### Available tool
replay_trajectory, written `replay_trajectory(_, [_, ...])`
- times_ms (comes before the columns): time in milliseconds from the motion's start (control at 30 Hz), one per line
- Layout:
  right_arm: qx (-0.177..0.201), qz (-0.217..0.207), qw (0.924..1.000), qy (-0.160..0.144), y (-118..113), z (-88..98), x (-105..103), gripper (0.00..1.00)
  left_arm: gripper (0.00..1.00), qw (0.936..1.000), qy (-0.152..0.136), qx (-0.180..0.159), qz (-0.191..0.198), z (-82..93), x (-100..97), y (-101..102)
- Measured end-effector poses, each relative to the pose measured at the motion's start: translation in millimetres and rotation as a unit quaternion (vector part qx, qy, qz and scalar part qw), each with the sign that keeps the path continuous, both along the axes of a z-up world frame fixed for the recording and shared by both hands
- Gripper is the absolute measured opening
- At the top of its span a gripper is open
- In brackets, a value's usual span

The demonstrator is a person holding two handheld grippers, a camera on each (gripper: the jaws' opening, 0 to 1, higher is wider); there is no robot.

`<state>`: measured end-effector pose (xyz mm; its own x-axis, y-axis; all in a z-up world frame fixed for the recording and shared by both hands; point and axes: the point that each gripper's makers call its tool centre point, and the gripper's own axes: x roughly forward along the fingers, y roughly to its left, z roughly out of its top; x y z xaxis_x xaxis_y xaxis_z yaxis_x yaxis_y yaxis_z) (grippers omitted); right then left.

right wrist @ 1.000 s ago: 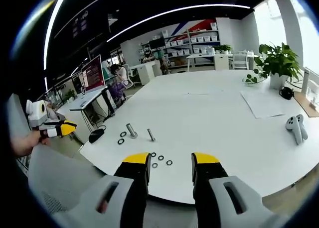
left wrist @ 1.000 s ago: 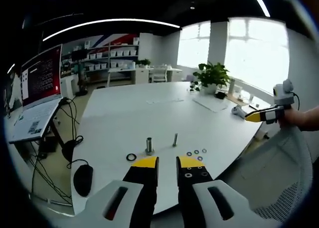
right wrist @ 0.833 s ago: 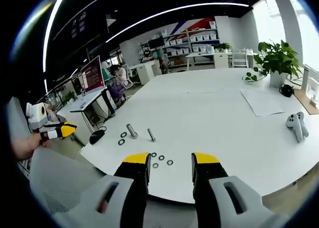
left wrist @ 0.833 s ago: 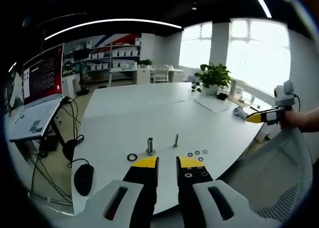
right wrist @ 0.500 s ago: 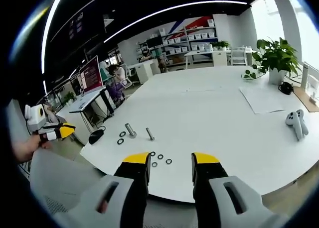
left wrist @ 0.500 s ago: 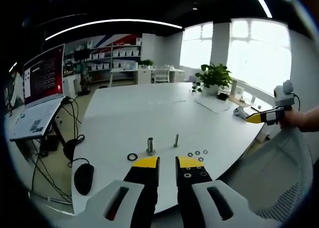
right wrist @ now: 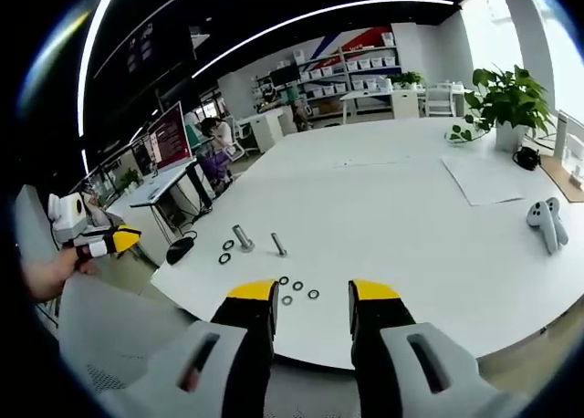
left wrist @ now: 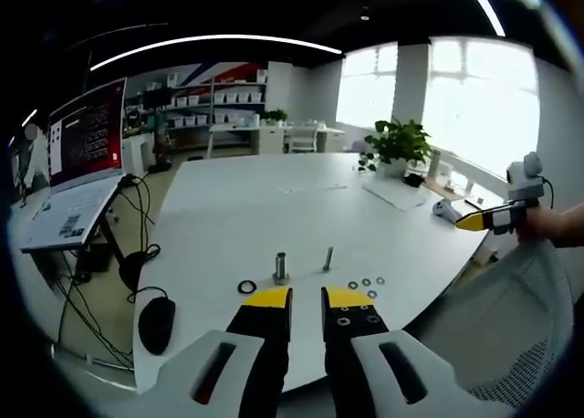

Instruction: Place the washer onto the threaded stud by aligning its center hole with the stud, sliding it down to the base, and recovering from edge contact or off-axis alignment until the washer reaches the visible bottom stop.

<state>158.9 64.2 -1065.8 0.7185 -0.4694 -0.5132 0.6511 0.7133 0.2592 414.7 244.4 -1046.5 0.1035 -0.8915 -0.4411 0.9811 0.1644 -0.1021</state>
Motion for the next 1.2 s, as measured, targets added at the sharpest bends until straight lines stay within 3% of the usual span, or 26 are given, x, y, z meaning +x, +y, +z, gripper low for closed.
replay_trajectory(200, [0.000, 0.006, 1.0000, -0.005, 1.1, 0.1, 0.5, 0.34, 0.11, 0.9998, 0.006, 0.018, 0.001, -7.5, 1.0, 1.7])
replay_trajectory(267, [-0.001, 0.013, 0.9998, -0.018, 2.9, 3.5, 2.6, 0.34, 0.11, 0.9997, 0.007, 0.023, -0.001, -8.1, -0.1, 3.0])
replay_trajectory(333, [0.008, 0.018, 0.9991, -0.038, 4.9, 6.9, 7.2, 0.34, 0.11, 1.0000, 0.000, 0.005, 0.006, -0.6, 2.7, 2.4])
replay_trajectory(433, [0.026, 0.025, 0.9982, -0.048, 7.1, 6.2, 10.8, 0.34, 0.11, 0.9996, 0.014, 0.008, 0.025, -2.4, 9.1, 3.3])
replay_trajectory(633, [0.022, 0.065, 0.9976, -0.005, 21.7, -3.4, 16.3, 0.33, 0.13, 0.9991, 0.010, 0.035, 0.023, -12.0, 9.6, 7.0])
replay_trajectory(1067, [0.054, 0.117, 0.9916, 0.016, 40.7, -17.5, 21.2, 0.34, 0.13, 0.9978, 0.018, 0.055, 0.032, -19.2, 10.2, 11.2])
replay_trajectory(1200, [0.068, 0.136, 0.9873, 0.046, 50.6, -27.7, 19.0, 0.34, 0.13, 0.9970, 0.020, 0.065, 0.037, -22.7, 10.8, 13.3])
